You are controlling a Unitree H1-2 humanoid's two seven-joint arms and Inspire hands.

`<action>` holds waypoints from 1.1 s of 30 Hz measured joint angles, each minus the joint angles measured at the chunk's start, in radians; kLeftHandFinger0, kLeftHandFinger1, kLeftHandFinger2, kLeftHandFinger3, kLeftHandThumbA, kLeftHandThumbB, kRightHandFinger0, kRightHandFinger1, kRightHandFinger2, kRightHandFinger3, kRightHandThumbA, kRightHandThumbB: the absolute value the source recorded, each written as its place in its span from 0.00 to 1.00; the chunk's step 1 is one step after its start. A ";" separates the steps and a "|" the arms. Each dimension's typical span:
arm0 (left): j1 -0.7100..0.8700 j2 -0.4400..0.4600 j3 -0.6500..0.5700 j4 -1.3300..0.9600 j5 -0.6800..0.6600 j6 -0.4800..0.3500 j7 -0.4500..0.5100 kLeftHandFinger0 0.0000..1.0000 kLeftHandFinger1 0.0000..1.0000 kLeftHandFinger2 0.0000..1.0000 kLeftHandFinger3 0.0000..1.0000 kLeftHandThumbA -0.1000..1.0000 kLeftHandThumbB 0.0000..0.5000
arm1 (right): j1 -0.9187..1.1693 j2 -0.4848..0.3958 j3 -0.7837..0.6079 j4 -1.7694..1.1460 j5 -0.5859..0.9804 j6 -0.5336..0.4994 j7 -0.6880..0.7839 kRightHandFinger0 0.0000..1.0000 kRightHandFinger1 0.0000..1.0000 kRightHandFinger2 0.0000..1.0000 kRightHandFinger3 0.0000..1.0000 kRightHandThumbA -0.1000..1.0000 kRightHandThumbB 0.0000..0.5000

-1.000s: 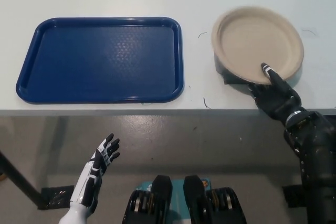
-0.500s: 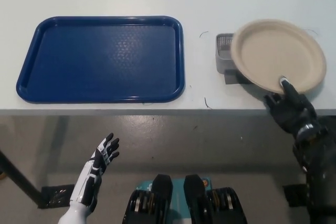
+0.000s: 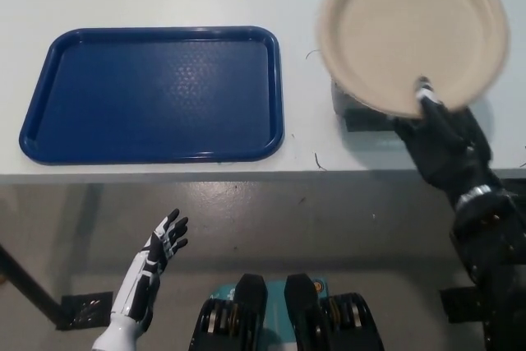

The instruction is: Use the right hand to pick up a plate from a leveled surface and place it into a tray on the left side

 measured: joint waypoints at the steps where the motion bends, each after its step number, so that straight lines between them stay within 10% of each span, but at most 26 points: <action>1: -0.001 0.000 -0.001 0.001 0.001 0.000 0.000 1.00 1.00 1.00 1.00 1.00 0.72 | -0.009 0.001 0.011 0.001 0.003 0.000 -0.003 0.00 0.38 0.71 1.00 0.00 0.06; 22: -0.004 0.020 -0.043 0.005 0.033 0.000 0.006 1.00 1.00 1.00 1.00 1.00 0.75 | -0.470 0.228 0.064 0.820 -0.121 -0.025 0.030 0.00 0.31 0.88 1.00 0.00 0.12; 25: -0.005 0.026 -0.048 0.004 0.034 0.000 0.006 1.00 1.00 1.00 1.00 1.00 0.75 | -0.548 0.248 0.059 0.986 -0.159 -0.054 0.056 0.00 0.34 0.89 0.70 0.00 0.16; 26: -0.005 0.028 -0.049 0.004 0.035 0.000 0.007 1.00 1.00 1.00 1.00 1.00 0.74 | -0.575 0.254 0.057 1.044 -0.174 -0.067 0.067 0.00 0.36 0.90 0.81 0.00 0.16; 28: -0.005 0.031 -0.053 0.004 0.037 0.000 0.008 1.00 1.00 1.00 1.00 1.00 0.74 | -0.628 0.266 0.052 1.157 -0.204 -0.099 0.090 0.00 0.38 0.92 0.67 0.00 0.16; 30: -0.005 0.033 -0.057 0.003 0.039 0.000 0.009 1.00 1.00 1.00 1.00 1.00 0.74 | -0.666 0.278 0.047 1.242 -0.228 -0.131 0.112 0.00 0.38 0.90 0.76 0.00 0.23; 31: -0.005 0.034 -0.059 0.001 0.040 0.000 0.010 1.00 1.00 1.00 1.00 1.00 0.74 | -0.683 0.283 0.045 1.284 -0.243 -0.146 0.127 0.04 0.42 0.95 1.00 0.00 0.37; 33: -0.006 0.035 -0.062 0.000 0.042 0.000 0.014 1.00 1.00 1.00 1.00 1.00 0.77 | -0.718 0.290 0.044 1.360 -0.269 -0.161 0.159 0.61 1.00 1.00 1.00 0.05 0.55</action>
